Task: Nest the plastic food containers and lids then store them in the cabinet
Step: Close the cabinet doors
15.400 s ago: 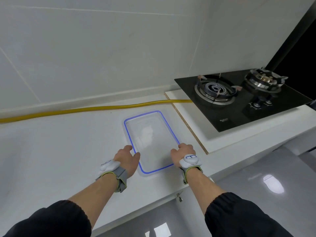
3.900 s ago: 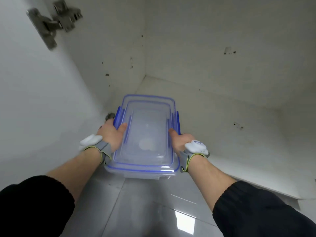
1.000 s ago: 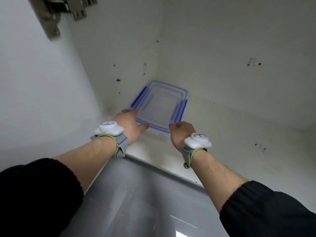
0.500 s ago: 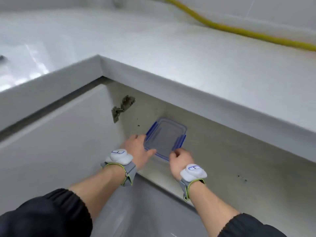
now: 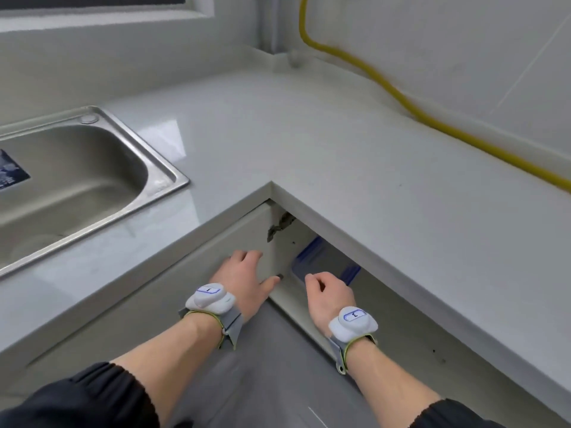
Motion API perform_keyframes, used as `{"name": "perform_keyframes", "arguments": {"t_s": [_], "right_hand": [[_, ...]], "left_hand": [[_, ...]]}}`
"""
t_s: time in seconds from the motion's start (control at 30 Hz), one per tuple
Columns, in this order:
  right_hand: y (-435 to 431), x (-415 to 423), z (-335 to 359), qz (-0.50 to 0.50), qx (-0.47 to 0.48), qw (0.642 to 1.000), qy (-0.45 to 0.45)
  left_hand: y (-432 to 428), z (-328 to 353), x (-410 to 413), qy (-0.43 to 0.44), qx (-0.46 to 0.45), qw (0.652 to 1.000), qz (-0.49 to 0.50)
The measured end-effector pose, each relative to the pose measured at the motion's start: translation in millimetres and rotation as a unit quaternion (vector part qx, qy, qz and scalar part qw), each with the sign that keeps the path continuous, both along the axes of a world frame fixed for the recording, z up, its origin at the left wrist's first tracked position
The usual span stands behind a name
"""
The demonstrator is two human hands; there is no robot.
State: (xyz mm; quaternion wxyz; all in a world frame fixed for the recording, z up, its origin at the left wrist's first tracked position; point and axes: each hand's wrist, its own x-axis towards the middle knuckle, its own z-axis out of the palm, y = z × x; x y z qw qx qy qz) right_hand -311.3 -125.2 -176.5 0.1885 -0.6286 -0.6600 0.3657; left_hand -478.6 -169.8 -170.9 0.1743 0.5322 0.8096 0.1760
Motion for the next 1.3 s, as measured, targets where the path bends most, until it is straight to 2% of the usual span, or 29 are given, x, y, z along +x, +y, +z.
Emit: {"name": "perform_keyframes", "arguments": {"t_s": [0.3,0.47,0.67,0.77,0.9,1.17,1.3], "right_hand": [[-54.7,-67.2,44.9,0.155,-0.015,0.988,-0.018],[-95.1,-114.6,54.8,0.276,-0.032,0.959,-0.052],[-125.9,-154.2,41.3,0.364,0.041,0.927,-0.078],[-143.6,-172.8,32.7,0.401,0.062,0.909,-0.095],[-162.0,-194.6,25.8,0.4,0.059,0.906,-0.124],[-177.1,-221.6,21.4,0.363,0.051,0.916,-0.163],[-175.7,-217.3,24.4,0.356,0.008,0.926,-0.126]], "left_hand": [[-98.0,36.5,-46.1,-0.013,-0.022,0.995,0.101],[-159.2,42.6,-77.1,0.028,-0.038,0.986,0.159],[-201.9,43.7,-80.5,0.118,-0.07,0.985,0.108],[-219.6,32.8,-85.9,0.151,-0.07,0.979,0.12],[-231.5,16.9,-97.0,0.093,-0.117,0.977,0.154],[-232.6,8.5,-106.4,0.084,-0.108,0.977,0.163],[-235.1,10.3,-104.2,0.096,-0.11,0.977,0.156]]}}
